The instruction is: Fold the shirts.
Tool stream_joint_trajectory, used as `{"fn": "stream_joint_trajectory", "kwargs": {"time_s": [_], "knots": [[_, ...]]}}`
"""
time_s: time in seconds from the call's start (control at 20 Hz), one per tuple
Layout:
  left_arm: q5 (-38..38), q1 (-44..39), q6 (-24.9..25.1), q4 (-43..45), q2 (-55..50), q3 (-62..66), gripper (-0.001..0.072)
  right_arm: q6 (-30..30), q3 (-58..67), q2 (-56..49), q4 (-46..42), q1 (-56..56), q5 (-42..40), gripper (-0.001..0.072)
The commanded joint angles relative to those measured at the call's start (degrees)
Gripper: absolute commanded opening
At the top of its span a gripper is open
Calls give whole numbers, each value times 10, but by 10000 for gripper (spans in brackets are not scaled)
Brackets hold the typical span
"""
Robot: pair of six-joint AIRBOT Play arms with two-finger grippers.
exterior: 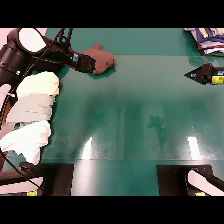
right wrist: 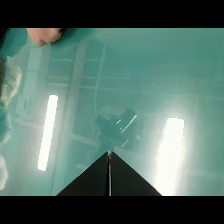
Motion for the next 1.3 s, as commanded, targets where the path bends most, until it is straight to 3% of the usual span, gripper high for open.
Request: {"fn": "stream_joint_trajectory", "kwargs": {"time_s": [0.0,0.5,0.65,0.7,0.75,0.8,0.95,1.1,1.25], "knots": [[0,0,0,0,0,0,28,0,-1,-1,1,0,-1,16],[1,0,0,0,0,0,28,0,-6,-1,1,0,-1,16],[43,0,0,-1,-1,0,28,0,-6,-1,4,0,0,16],[60,0,0,5,-1,0,58,0,-6,-1,5,0,0,16],[79,0,0,19,-1,0,383,1,-6,-1,5,0,1,16],[98,0,-4,38,-2,0,655,1,-6,-1,5,0,1,16],[148,7,-54,103,-25,0,674,1,-6,-1,5,1,6,16],[179,40,-104,105,-89,0,674,1,-6,-1,5,1,36,16],[235,93,-146,26,-163,1,674,1,-6,-1,5,1,69,16]]}}
